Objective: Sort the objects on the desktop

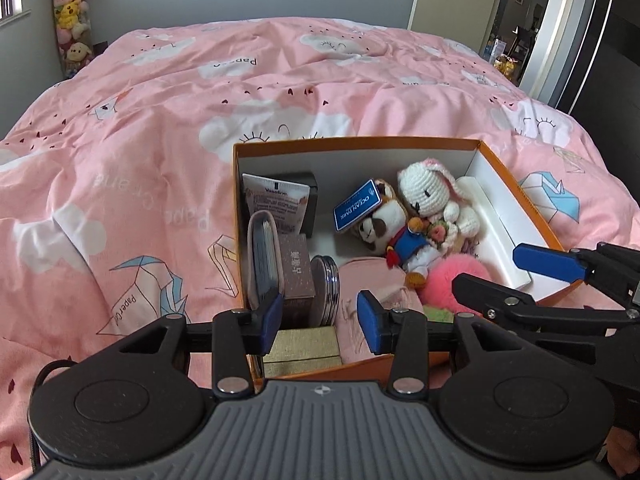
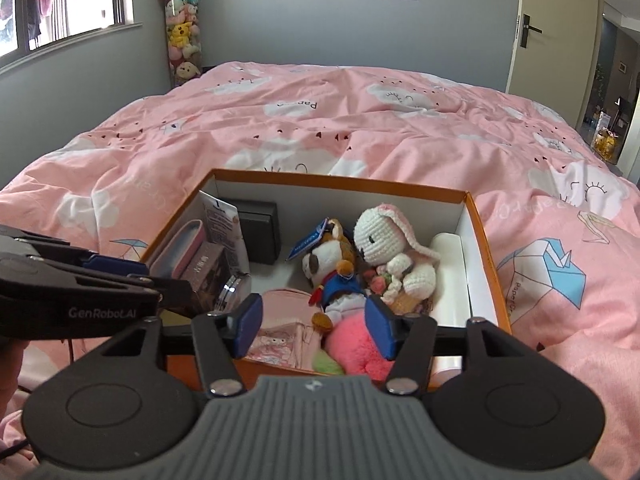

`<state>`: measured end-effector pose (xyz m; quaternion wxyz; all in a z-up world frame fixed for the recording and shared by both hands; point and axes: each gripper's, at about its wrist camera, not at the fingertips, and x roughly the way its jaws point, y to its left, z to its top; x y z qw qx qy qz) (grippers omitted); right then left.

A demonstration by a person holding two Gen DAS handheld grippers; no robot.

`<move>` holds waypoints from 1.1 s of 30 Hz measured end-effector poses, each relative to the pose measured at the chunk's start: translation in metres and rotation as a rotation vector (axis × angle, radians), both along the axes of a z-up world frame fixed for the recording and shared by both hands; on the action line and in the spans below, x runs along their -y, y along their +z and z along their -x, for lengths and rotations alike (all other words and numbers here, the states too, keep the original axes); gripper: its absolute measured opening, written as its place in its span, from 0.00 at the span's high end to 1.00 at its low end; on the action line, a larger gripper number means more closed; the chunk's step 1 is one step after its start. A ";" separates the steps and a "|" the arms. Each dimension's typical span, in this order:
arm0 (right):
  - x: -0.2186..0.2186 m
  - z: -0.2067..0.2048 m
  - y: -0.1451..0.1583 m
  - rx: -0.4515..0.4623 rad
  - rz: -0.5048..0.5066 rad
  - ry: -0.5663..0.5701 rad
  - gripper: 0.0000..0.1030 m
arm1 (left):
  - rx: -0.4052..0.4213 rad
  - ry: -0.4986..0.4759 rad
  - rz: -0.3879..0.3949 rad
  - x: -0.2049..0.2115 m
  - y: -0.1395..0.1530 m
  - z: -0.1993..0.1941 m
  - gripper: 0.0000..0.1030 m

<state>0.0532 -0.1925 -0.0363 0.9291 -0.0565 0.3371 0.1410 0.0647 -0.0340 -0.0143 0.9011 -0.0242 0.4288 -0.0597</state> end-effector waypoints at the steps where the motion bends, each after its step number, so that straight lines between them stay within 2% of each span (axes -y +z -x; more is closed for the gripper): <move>1: 0.000 0.000 -0.001 -0.002 0.002 0.001 0.38 | -0.003 -0.003 -0.001 0.001 -0.001 0.001 0.53; 33: -0.008 0.002 -0.009 -0.025 0.060 -0.007 0.35 | -0.063 0.024 -0.012 -0.002 -0.011 0.005 0.53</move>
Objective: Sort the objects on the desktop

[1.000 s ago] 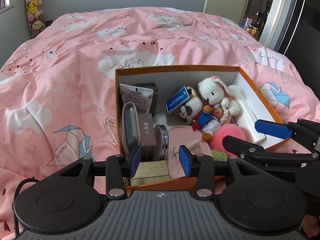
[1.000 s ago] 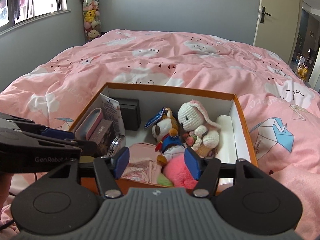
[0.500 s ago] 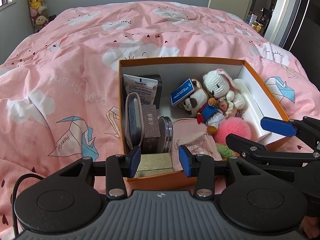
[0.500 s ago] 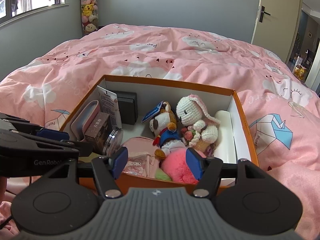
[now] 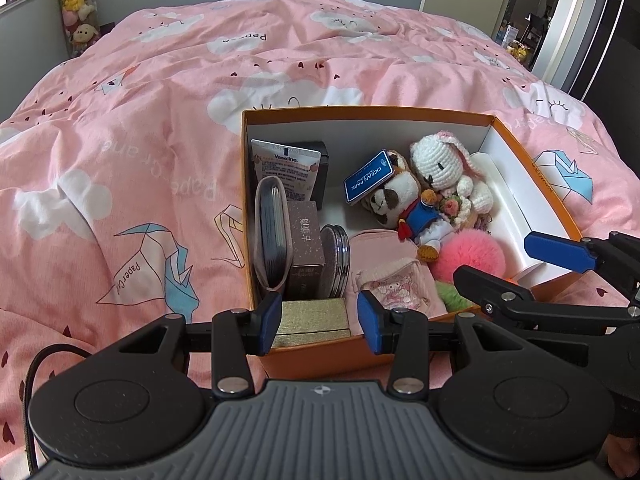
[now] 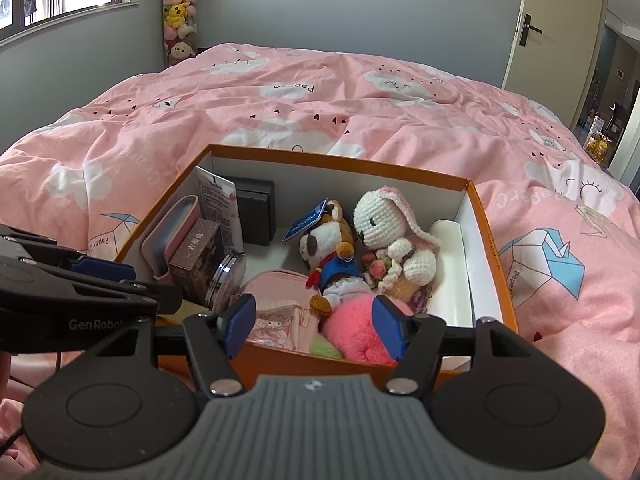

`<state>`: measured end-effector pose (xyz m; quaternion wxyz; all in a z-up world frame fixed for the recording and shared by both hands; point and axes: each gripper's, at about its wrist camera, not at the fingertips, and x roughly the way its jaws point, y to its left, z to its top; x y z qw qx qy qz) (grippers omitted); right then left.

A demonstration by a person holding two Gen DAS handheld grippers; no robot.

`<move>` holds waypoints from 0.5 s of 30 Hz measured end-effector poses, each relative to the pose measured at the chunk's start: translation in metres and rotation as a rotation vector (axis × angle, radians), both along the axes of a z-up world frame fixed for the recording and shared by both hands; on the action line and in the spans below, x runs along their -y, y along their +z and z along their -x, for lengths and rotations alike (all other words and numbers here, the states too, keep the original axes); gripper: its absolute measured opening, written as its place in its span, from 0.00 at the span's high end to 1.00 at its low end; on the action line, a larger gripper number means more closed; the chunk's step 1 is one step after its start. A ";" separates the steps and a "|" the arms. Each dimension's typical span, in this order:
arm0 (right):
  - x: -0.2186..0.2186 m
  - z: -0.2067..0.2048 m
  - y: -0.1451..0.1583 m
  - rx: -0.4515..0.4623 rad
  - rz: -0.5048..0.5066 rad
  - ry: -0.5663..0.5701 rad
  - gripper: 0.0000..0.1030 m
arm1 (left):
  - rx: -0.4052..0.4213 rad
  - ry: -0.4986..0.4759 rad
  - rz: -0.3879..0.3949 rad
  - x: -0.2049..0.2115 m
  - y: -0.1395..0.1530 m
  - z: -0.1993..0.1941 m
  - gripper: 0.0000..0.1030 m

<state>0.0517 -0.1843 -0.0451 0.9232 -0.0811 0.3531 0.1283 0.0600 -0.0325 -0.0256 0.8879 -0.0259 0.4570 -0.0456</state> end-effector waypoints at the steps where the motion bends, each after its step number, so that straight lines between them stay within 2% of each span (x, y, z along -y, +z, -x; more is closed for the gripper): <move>1: 0.000 0.000 0.000 0.000 0.001 0.000 0.35 | 0.000 0.000 0.000 0.000 0.000 0.000 0.53; 15: -0.001 -0.002 -0.002 -0.005 0.008 0.005 0.34 | -0.006 0.011 -0.002 -0.001 -0.001 0.000 0.53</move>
